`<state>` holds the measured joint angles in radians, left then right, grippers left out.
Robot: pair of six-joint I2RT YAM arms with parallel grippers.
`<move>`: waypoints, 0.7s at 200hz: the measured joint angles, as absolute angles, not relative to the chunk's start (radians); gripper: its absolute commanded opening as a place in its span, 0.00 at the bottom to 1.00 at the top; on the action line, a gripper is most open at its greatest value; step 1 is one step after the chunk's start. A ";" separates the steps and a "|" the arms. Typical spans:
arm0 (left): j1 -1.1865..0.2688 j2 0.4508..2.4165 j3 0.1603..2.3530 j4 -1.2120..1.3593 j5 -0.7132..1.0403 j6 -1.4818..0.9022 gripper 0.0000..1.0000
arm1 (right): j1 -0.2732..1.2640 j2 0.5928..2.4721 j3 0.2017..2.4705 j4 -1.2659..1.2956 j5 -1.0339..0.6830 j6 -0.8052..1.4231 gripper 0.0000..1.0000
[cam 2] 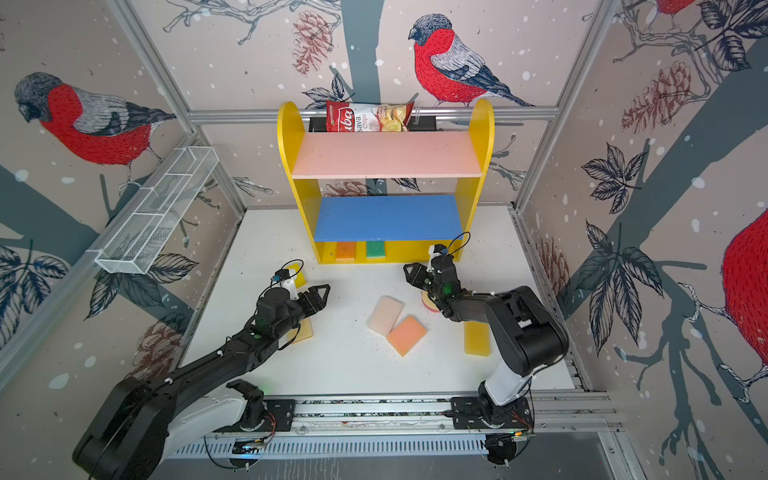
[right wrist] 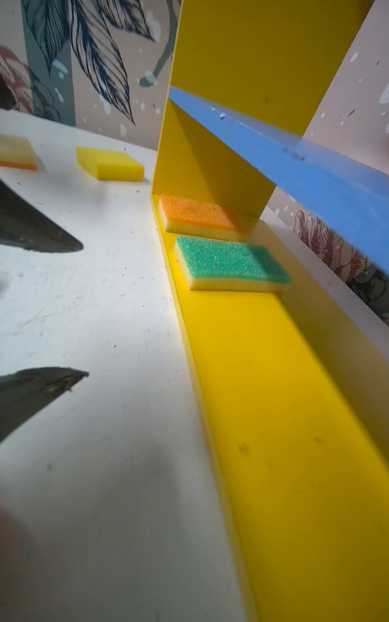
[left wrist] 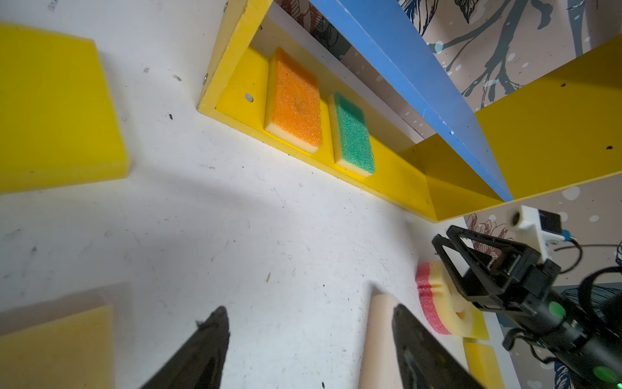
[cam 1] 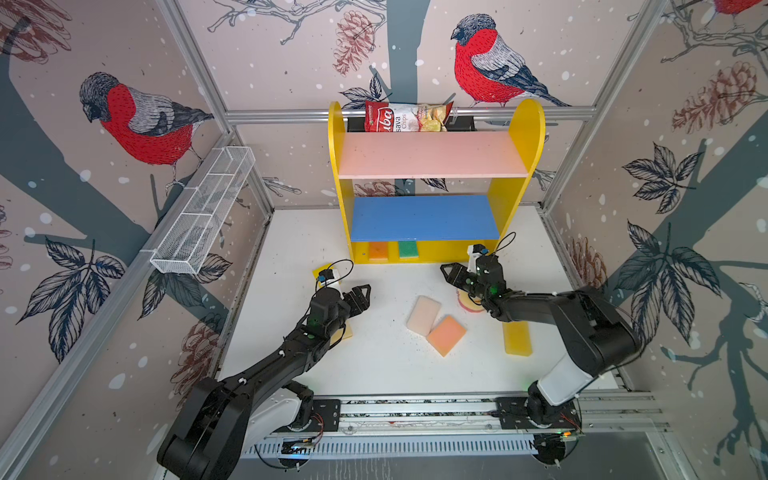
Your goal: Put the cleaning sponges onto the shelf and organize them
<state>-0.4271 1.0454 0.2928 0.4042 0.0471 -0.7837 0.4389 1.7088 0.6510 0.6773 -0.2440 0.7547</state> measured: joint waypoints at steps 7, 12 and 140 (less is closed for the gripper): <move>-0.427 1.030 0.284 0.398 0.043 -0.787 0.76 | 0.438 1.745 0.674 0.705 -0.270 0.770 0.57; -0.427 1.018 0.277 0.395 0.041 -0.787 0.76 | 0.439 1.771 0.692 0.721 -0.289 0.780 0.58; -0.414 0.717 0.221 0.180 -0.089 -0.794 0.80 | 0.465 2.113 0.956 0.901 -0.421 0.973 0.47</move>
<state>-0.4145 0.7174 0.2211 0.1799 -0.0887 -0.7940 0.4652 2.1132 0.9558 0.9009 -0.4213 0.9730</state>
